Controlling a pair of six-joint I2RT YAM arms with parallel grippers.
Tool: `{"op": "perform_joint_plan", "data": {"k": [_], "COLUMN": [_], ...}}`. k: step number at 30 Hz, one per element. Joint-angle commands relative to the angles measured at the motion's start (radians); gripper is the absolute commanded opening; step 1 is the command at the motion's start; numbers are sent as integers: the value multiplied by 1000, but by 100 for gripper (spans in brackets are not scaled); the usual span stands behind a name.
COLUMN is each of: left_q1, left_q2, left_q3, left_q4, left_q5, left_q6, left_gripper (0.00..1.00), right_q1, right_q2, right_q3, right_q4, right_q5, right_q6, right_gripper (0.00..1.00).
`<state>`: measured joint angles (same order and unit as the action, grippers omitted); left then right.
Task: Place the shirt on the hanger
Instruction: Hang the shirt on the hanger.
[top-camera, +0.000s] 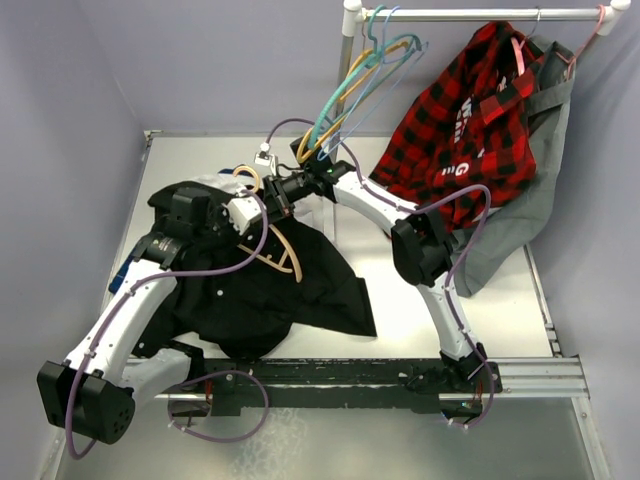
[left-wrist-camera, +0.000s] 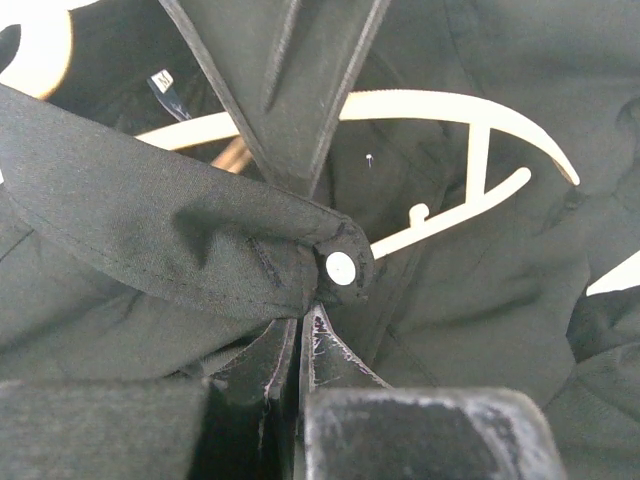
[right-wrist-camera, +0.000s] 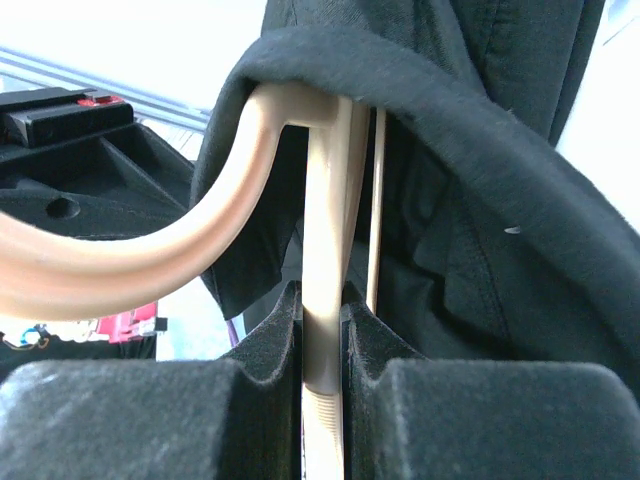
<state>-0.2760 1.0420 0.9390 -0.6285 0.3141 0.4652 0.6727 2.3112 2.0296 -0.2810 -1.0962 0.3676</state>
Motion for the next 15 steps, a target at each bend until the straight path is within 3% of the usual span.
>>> {"op": "perform_joint_plan", "data": {"k": [1,5,10,11,12,13,14,15], "left_q1": [-7,-8,-8,-8,-8,-7,-7,-8], "left_q2": [-21,-30,-43,-46,-46,-47,-50,-56], "left_q3": [-8,-41,-3,9,24,42,71,96], "left_q4": [-47,-70,-117,-127,-136,-144,-147,-140], "left_q5": [12,35,57,61,58,44,14,-11], "left_q6": [55,62,84,90,99,107,116,125], "left_gripper": [0,0,0,8,33,69,97,100], "right_q1": [-18,-20,-29,-32,-36,-41,-45,-47], "right_q2": [1,20,-20,-27,-30,-33,-39,-46], "right_q3": [84,122,16,-2,-14,-22,-33,-44], "right_q4": [31,30,156,173,181,183,184,185], "right_q5": [-40,-36,-28,-27,-28,-28,-25,-17], "right_q6": [17,20,33,35,33,25,14,2], "right_gripper": [0,0,0,0,0,0,0,0]}}
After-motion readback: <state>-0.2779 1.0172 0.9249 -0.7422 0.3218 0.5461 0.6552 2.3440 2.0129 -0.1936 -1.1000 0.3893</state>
